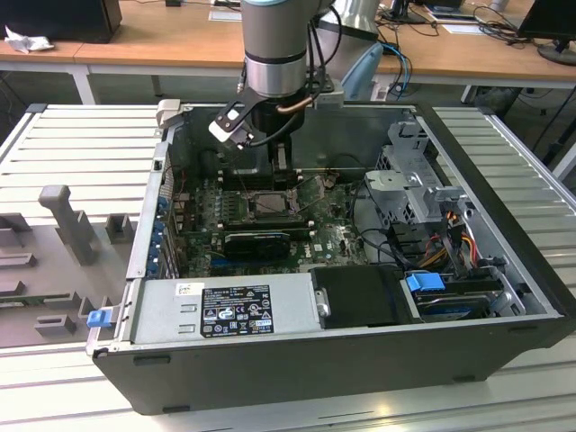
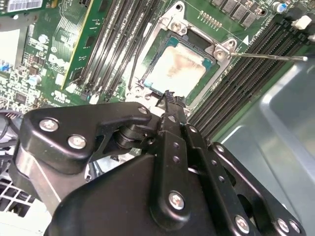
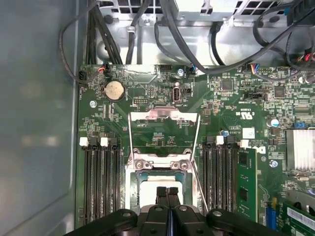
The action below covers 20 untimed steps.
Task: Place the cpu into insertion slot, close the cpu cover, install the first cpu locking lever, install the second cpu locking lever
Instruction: 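Close the cpu cover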
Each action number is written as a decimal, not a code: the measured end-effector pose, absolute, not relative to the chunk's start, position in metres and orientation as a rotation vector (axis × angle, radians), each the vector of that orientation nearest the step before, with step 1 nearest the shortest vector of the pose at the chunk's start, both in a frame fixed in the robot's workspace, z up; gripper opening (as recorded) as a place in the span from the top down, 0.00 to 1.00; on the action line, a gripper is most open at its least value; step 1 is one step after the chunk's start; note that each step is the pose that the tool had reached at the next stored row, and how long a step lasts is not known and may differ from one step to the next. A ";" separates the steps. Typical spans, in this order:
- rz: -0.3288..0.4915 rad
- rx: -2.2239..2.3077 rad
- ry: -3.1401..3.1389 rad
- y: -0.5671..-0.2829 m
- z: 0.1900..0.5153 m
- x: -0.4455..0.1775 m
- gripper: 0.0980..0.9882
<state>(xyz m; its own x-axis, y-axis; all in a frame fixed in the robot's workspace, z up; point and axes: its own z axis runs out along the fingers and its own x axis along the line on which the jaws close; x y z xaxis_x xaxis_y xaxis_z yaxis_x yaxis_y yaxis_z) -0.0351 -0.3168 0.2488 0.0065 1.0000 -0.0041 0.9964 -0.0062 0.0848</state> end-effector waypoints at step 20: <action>0.049 2.203 2.188 -0.317 0.256 0.025 0.99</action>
<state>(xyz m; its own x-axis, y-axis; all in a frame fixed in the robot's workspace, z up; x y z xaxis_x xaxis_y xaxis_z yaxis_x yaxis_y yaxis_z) 0.0247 -0.3171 0.2564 0.0069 1.0000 -0.0035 0.9988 -0.0068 0.0479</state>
